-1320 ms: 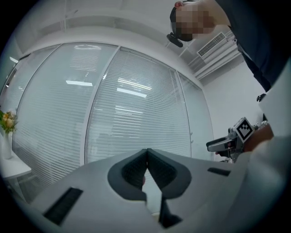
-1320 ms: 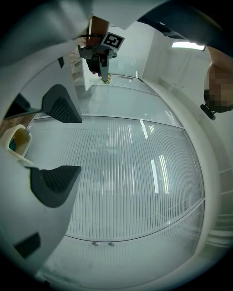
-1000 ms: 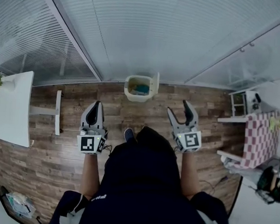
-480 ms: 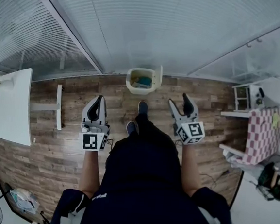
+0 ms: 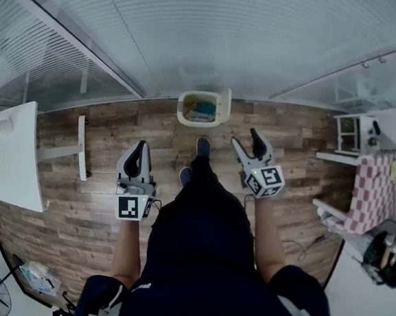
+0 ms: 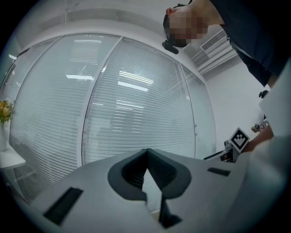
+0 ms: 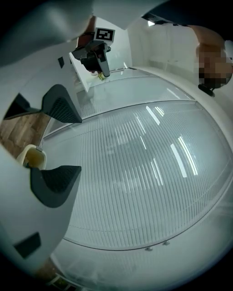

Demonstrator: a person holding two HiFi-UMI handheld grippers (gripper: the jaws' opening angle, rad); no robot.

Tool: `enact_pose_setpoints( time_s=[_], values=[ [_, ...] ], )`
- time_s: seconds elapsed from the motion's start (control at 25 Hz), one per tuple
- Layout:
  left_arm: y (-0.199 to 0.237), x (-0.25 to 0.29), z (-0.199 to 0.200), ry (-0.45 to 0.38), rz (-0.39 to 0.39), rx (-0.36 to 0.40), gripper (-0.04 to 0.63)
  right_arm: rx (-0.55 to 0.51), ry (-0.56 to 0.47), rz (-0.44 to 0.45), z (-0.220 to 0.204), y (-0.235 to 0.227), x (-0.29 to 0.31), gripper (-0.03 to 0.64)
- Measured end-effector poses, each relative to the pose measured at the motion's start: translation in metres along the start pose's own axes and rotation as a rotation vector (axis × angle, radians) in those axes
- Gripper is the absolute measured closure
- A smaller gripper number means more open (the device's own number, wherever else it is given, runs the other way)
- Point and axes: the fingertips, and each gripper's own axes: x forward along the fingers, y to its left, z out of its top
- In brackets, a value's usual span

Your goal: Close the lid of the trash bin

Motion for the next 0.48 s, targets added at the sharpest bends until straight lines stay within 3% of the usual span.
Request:
enact_pose_setpoints(
  time_s=[0.48],
  values=[
    [-0.007, 0.064, -0.038, 0.013, 0.003, -0.01, 0.589, -0.009, 0.096, 0.008, -0.058, -0.056, 0.067, 0.348]
  ],
)
